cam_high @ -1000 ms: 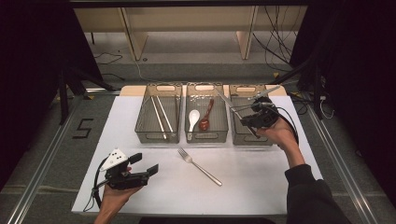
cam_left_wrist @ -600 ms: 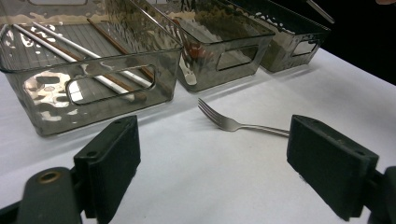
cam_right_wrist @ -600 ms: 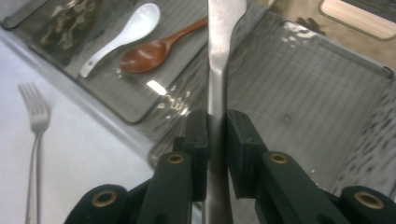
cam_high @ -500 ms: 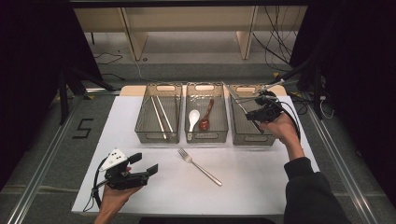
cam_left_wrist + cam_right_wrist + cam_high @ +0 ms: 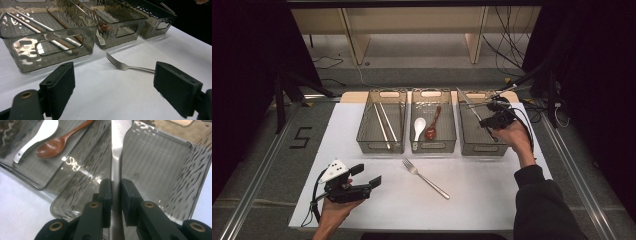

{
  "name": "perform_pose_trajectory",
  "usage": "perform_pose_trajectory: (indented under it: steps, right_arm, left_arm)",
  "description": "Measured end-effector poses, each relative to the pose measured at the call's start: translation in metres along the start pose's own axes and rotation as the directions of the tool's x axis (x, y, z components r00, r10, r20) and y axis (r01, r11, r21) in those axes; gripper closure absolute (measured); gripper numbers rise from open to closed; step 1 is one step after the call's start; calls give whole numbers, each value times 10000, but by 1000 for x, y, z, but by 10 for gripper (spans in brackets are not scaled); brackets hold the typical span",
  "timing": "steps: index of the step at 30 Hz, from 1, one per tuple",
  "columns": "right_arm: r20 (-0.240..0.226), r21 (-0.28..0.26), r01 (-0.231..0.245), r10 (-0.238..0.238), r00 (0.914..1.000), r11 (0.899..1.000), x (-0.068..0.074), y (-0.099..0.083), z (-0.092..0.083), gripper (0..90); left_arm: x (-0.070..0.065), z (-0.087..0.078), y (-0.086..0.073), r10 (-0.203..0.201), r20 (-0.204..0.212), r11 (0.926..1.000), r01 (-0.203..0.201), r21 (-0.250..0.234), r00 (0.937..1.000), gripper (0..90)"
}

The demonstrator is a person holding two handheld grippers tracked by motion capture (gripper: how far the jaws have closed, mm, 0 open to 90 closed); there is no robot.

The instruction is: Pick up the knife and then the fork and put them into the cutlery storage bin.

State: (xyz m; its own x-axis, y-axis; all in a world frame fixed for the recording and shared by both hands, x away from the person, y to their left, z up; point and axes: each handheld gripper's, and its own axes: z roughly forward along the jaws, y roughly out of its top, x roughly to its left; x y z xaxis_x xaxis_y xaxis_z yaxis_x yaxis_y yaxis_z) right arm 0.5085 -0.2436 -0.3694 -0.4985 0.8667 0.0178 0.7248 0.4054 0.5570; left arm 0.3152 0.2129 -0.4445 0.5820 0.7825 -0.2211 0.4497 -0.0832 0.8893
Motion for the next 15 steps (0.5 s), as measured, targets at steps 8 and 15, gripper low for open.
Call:
perform_pose_trajectory:
  steps: [8, 15]
  right_arm:
    - [303, 189, -249, 243, 9992, 9995, -2, 1, 6, 801]
    - [503, 267, -381, 367, 9981, 9989, -5, 0, 12, 800]
  left_arm:
    - [0, 0, 0, 3, 3, 10000, -3, 4, 10000, 171]
    - [0, 0, 0, 1, 8, 10000, -1, 2, 10000, 171]
